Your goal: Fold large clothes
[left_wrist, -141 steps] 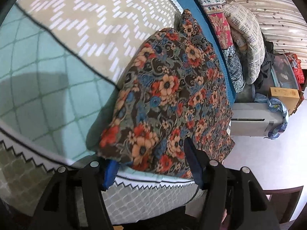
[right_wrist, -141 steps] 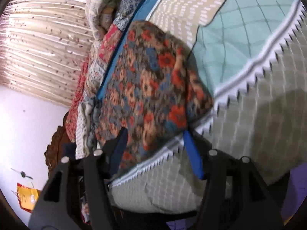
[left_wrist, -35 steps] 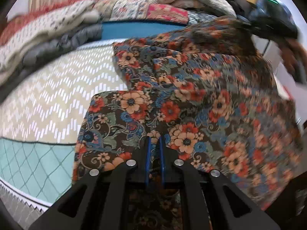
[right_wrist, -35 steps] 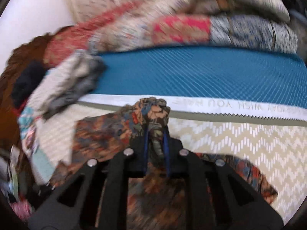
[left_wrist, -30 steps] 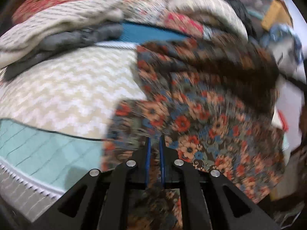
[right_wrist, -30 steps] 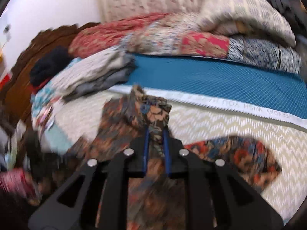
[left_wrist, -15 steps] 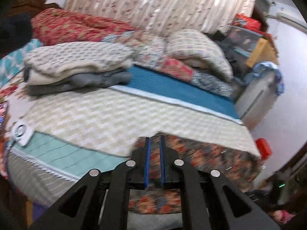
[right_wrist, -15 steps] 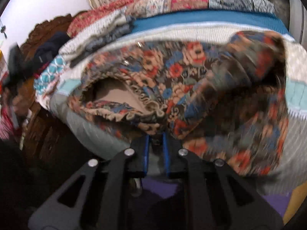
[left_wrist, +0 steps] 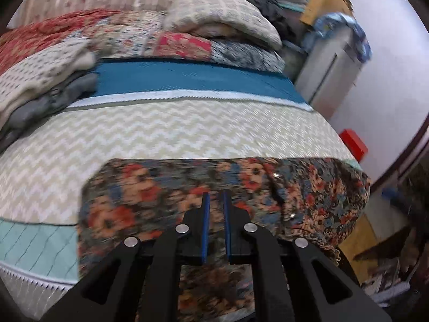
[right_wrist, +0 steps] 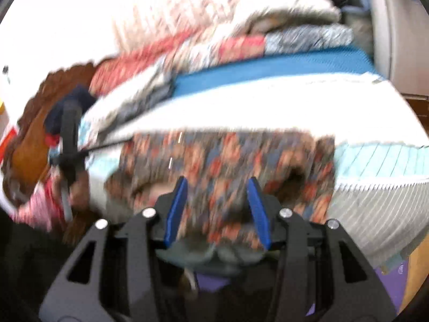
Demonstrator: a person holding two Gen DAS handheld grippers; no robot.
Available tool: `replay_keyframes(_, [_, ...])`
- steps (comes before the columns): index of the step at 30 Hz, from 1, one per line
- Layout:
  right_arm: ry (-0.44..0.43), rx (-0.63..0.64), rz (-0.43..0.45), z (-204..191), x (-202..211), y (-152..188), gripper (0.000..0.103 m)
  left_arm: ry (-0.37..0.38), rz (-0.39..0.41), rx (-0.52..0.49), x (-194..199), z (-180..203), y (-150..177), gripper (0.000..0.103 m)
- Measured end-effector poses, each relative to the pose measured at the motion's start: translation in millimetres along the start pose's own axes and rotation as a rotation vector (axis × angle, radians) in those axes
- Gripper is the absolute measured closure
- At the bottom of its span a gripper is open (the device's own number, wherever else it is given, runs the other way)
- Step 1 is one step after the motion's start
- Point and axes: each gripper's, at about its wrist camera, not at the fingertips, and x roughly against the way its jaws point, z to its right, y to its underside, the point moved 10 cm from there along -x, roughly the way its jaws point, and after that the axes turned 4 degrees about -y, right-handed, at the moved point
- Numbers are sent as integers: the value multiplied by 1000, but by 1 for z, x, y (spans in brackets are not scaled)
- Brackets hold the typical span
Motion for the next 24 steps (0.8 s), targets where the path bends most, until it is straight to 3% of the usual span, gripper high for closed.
replay_keyframes(5, [68,-16,10,20,-36,-9,58,-14,-66,-56,-24,17,12,51])
replay_keyframes(8, [303,-86,-113,93,-61,35,61,-36,-134,-47,-43,16,29,51])
replay_keyframes(9, [319,-161,-174,121,-66,62,69,-45,-166,-38,-52,14,39,51])
replay_keyframes(11, [231,-294,-96,141,-57,73,84,-43,-235,-8,-72,11,59,51])
replay_keyframes(15, [272,-281,-86,136,-44,62,84,-68,-218,-8,-73,10,59,51])
replay_keyframes(18, [282,-271,-42,124,-32,50,80,-36,-226,0,-59,10,56,51])
replay_keyframes(22, [250,-164,37,92,-23,14,67,-36,-120,53,-19,-14,40,51])
replay_keyframes(24, [216,-89,47,68,-29,0,65,-70,-78,83,-7,-33,27,51])
